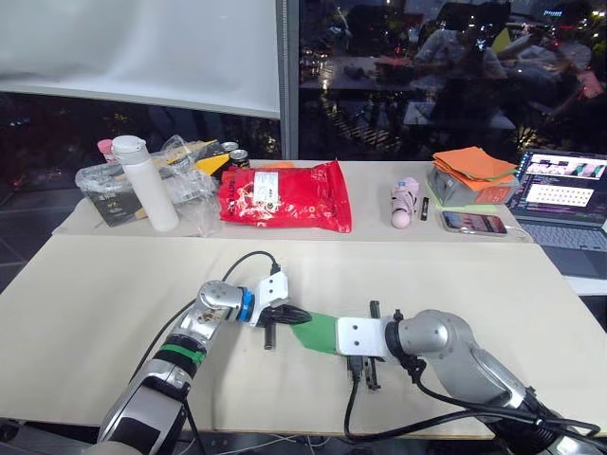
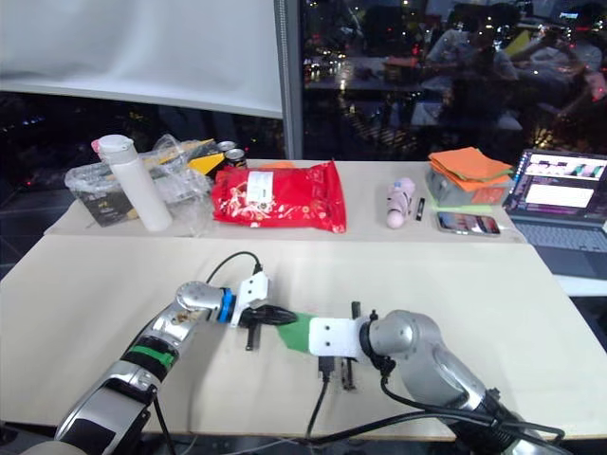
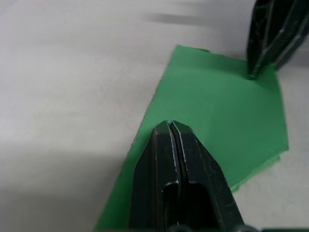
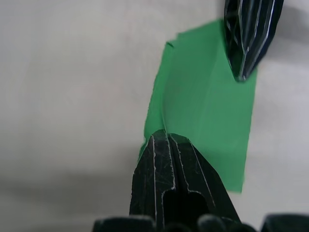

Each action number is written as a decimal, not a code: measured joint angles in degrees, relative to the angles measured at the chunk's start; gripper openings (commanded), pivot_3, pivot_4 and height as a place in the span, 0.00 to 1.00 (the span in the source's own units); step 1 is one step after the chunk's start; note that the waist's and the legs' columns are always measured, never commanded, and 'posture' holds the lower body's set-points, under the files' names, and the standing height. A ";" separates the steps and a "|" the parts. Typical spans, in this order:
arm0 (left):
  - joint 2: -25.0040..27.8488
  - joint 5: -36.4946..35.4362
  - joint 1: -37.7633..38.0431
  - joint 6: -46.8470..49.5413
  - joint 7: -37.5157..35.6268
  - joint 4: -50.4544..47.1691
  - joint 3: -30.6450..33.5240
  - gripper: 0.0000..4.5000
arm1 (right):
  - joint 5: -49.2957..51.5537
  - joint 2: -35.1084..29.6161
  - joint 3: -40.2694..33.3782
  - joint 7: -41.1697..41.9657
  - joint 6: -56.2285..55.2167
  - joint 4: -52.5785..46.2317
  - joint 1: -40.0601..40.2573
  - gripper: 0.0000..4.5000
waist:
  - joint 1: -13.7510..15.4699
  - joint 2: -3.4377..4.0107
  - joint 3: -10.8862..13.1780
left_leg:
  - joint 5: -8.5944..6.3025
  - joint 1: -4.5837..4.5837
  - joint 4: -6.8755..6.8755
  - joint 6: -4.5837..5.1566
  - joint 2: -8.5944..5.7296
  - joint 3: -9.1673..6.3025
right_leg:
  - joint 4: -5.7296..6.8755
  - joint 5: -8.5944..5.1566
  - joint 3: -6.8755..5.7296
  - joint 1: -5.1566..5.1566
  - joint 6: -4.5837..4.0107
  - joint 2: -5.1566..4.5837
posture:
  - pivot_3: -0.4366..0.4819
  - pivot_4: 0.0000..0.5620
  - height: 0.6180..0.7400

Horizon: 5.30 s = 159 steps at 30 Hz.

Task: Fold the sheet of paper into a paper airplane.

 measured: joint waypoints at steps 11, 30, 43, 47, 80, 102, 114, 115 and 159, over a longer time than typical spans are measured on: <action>1.70 0.01 -0.95 -3.12 -4.62 3.52 1.25 0.01 | 13.25 2.30 -1.39 7.32 8.51 9.47 -10.04 0.00 | -0.59 0.04 -0.02 | -0.03 0.11 -0.01 0.05 0.01 -0.01 | 0.11 -0.01 0.01 0.01 0.00 0.02 | 0.48 0.27 0.93; 4.95 0.16 1.05 -0.23 -1.73 1.92 5.93 0.01 | 17.58 5.37 0.41 10.06 6.19 31.30 -19.69 0.00 | -1.55 0.07 0.00 | -0.03 0.22 0.03 0.06 0.01 -0.01 | 0.58 -0.13 0.03 -0.06 0.07 0.03 | 0.48 0.27 0.93; 4.13 1.03 0.96 -0.25 -0.36 1.91 6.29 0.01 | 17.23 8.72 -1.20 11.15 0.28 45.38 -27.93 0.00 | -1.87 0.08 0.00 | -0.04 0.32 -0.01 0.07 0.01 -0.01 | 0.72 -0.18 0.04 -0.07 0.03 0.05 | 0.48 0.27 0.93; 4.51 0.96 1.40 -0.15 -0.43 1.38 6.53 0.01 | 15.91 10.16 -1.20 11.13 -3.75 52.04 -29.01 0.00 | -1.88 0.09 0.01 | -0.04 0.31 -0.01 0.08 0.01 -0.01 | 0.71 -0.19 0.05 -0.07 0.03 0.05 | 0.48 0.27 0.93; 2.94 -9.85 9.71 13.27 -0.58 -14.75 11.17 0.01 | 11.85 13.51 -3.52 12.33 -11.70 58.72 -28.14 0.00 | -2.60 0.12 0.01 | -0.06 0.52 -0.03 0.11 0.03 -0.01 | 0.83 -0.26 0.05 0.06 0.01 0.08 | 0.48 0.27 0.93; 0.66 -2.81 5.50 2.03 -3.02 -2.15 7.00 0.00 | 16.86 7.59 -11.05 6.33 2.13 33.28 -17.06 0.49 | -1.36 0.16 0.00 | -0.11 0.37 -0.01 0.18 0.00 -0.01 | 0.70 -0.28 0.05 0.01 0.03 0.05 | 0.48 0.27 0.93; -0.20 -2.57 5.26 1.34 -2.09 -1.00 7.75 0.00 | 19.93 14.55 -13.79 -12.83 7.71 10.40 -2.47 0.01 | -1.55 0.15 -0.01 | -0.11 0.38 -0.02 0.18 0.00 -0.01 | 0.69 -0.31 0.05 0.00 0.02 0.05 | 0.48 0.27 0.93; -0.23 -2.55 5.25 1.10 -2.07 -0.90 7.75 0.00 | 19.38 16.08 -13.36 -15.14 7.71 10.65 -1.47 0.00 | -1.54 0.15 -0.01 | -0.11 0.38 -0.02 0.18 0.00 -0.01 | 0.69 -0.31 0.06 0.00 0.02 0.05 | 0.48 0.27 0.93; -1.07 -1.45 3.73 -0.28 -0.80 1.49 8.17 0.00 | 17.46 19.23 -14.43 -27.01 -18.95 26.44 6.99 0.00 | -1.23 0.06 -0.01 | -0.12 0.37 -0.10 0.19 0.00 -0.01 | 0.59 -0.40 0.06 0.03 -0.01 0.05 | 0.48 0.27 0.93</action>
